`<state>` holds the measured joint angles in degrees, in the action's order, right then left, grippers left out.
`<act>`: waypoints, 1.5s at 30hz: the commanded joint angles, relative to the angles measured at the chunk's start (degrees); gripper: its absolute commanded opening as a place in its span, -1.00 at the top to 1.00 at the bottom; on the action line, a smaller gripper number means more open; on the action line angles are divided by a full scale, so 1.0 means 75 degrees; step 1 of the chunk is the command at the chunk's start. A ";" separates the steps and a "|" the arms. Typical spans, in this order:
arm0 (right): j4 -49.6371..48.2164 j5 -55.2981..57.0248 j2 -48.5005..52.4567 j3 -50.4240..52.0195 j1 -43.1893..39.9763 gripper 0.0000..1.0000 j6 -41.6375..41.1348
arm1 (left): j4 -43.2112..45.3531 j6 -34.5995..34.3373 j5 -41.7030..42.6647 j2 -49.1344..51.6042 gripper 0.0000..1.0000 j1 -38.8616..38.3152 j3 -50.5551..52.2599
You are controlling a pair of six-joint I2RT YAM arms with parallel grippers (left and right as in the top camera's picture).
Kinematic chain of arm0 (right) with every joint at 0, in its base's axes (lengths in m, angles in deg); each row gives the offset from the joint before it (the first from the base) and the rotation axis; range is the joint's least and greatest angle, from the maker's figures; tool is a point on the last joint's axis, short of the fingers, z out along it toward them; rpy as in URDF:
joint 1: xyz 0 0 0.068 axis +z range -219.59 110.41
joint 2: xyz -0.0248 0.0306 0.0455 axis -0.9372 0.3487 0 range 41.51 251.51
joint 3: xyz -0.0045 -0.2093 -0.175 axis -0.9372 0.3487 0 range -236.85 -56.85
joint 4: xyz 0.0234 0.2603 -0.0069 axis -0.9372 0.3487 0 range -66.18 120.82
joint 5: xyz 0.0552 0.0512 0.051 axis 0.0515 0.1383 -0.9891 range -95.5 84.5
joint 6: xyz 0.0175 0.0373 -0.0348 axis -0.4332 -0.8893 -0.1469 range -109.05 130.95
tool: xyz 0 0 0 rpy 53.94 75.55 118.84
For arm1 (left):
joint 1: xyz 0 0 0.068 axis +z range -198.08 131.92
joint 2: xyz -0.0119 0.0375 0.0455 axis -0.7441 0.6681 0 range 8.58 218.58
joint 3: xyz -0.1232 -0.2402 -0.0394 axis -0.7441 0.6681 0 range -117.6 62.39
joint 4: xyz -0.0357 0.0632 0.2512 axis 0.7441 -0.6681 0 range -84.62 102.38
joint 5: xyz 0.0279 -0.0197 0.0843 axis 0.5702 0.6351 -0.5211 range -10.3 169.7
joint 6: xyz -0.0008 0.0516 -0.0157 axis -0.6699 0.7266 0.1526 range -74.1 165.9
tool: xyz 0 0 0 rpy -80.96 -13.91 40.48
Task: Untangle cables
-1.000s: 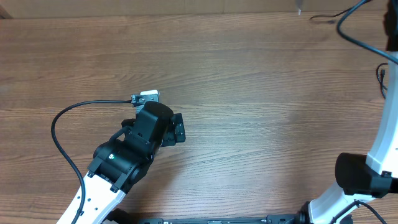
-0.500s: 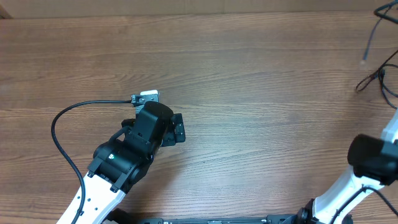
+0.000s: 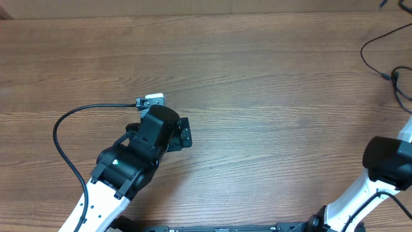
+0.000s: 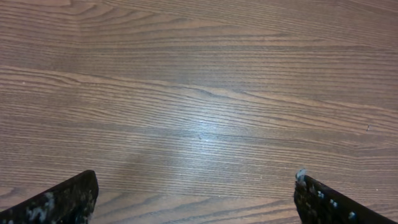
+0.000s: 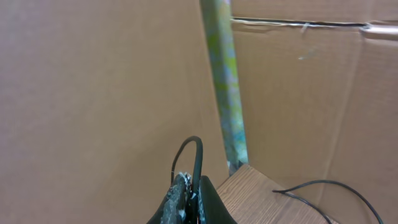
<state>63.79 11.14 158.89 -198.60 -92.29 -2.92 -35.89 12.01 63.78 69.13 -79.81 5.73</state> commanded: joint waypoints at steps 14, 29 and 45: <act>0.2433 -0.0268 0.1821 -0.0093 -0.0192 0.92 -0.0358 | 0.0009 0.0152 -0.0131 0.0026 -1.00 0.0029 -0.0061; 0.3617 -0.1139 0.1364 -0.0026 -0.0125 -1.00 -0.0291 | 0.0009 0.0152 -0.0131 0.0026 -1.00 0.0029 -0.0061; 0.6414 -0.2987 -0.1378 -0.0026 0.0659 -1.00 -0.0303 | 0.0009 0.0152 -0.0131 0.0026 -1.00 0.0029 -0.0061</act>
<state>108.75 -3.15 151.05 -198.27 -88.49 -5.35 -35.89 12.01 63.78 69.13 -79.81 5.73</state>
